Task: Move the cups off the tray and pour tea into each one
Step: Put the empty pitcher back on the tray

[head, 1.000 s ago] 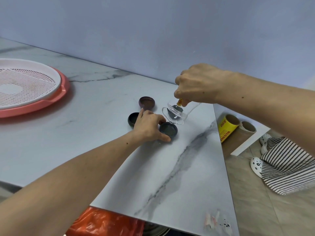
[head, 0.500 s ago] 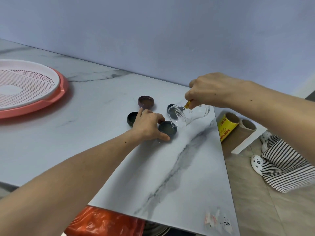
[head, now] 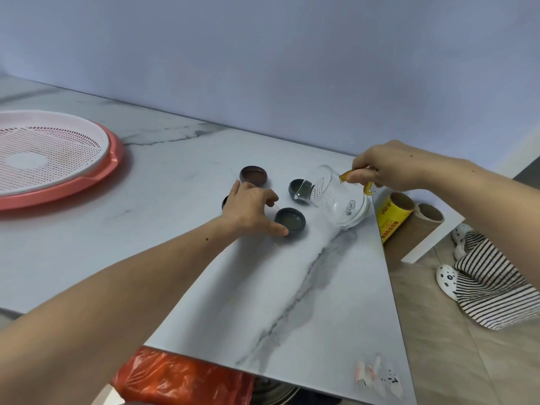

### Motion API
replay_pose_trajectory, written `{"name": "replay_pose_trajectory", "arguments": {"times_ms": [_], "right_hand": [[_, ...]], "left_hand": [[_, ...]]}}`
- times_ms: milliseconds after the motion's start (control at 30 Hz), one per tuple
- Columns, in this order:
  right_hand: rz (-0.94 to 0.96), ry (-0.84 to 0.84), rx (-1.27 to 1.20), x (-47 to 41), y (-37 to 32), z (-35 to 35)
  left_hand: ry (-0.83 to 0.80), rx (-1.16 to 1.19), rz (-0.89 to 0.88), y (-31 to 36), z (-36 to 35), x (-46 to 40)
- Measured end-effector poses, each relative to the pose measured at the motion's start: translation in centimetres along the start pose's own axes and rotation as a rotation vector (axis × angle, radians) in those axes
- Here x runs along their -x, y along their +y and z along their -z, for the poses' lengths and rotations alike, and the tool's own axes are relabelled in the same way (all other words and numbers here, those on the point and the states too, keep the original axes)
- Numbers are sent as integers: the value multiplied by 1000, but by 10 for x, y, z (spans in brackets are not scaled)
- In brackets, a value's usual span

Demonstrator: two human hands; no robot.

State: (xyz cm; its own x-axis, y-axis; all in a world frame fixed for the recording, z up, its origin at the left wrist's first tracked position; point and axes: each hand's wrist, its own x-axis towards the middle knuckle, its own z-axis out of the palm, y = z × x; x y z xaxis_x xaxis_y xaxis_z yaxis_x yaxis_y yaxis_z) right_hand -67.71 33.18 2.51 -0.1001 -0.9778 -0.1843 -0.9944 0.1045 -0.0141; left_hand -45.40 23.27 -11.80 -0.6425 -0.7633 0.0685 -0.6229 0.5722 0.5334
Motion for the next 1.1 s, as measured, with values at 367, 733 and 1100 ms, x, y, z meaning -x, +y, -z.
{"name": "replay_pose_trajectory", "arguments": {"times_ms": [367, 733, 1100], "right_hand": [[-131, 181, -512, 14, -12, 5], [-79, 321, -654, -57, -60, 25], [-5, 387, -749, -183, -157, 69]], "left_hand": [[83, 117, -60, 22, 49, 12], [211, 210, 41, -15, 119, -20], [101, -176, 203, -107, 234, -64]]}}
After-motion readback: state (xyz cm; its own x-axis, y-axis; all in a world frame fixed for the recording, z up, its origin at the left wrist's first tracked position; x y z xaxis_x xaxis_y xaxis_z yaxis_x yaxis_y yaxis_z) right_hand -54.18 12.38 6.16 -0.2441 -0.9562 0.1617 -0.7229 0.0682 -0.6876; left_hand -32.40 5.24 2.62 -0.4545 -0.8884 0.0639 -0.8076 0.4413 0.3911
